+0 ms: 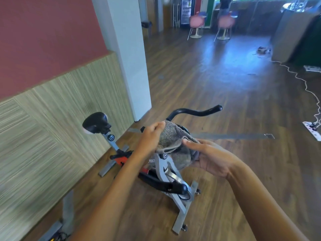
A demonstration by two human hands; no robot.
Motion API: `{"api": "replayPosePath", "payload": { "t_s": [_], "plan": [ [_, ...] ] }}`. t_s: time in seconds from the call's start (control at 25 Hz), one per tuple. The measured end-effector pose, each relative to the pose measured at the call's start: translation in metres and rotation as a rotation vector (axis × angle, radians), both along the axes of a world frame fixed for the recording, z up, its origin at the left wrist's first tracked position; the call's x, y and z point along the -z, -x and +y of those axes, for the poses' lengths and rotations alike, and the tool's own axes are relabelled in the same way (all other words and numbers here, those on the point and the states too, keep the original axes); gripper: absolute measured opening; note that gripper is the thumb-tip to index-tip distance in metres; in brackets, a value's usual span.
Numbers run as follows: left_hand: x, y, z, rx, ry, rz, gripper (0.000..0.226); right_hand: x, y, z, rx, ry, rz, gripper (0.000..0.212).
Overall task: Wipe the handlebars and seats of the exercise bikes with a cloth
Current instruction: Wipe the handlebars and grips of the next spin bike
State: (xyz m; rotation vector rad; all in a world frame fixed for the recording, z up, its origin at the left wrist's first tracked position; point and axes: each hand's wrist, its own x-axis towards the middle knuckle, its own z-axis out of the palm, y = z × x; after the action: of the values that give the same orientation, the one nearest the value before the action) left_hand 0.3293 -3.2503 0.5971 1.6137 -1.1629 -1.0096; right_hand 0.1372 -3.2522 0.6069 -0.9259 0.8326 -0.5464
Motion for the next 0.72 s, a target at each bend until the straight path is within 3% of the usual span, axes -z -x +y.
{"api": "replayPosePath", "payload": {
  "t_s": [0.16,0.28,0.44,0.56,0.64,0.72],
  "plan": [
    [0.032,-0.007,-0.058,-0.047,-0.373,0.656,0.032,-0.002,-0.005,-0.059,0.16,0.039,0.172,0.025],
    [0.059,-0.01,-0.099,0.04,-0.559,0.911,0.02,0.005,-0.013,-0.097,0.266,0.013,0.284,0.024],
    [0.083,-0.015,-0.159,0.238,-0.701,0.953,0.03,0.022,-0.017,-0.124,0.527,-0.091,0.418,0.023],
    [0.085,-0.018,-0.181,0.487,-0.81,0.951,0.053,0.034,-0.02,-0.107,0.685,-0.187,0.456,0.032],
    [0.085,-0.015,-0.189,0.656,-0.801,0.892,0.065,0.044,-0.025,-0.088,0.842,-0.255,0.38,0.047],
    [0.083,-0.005,-0.192,0.805,-0.798,0.811,0.049,0.057,-0.03,-0.064,1.002,-0.315,0.145,0.064]
  ]
}}
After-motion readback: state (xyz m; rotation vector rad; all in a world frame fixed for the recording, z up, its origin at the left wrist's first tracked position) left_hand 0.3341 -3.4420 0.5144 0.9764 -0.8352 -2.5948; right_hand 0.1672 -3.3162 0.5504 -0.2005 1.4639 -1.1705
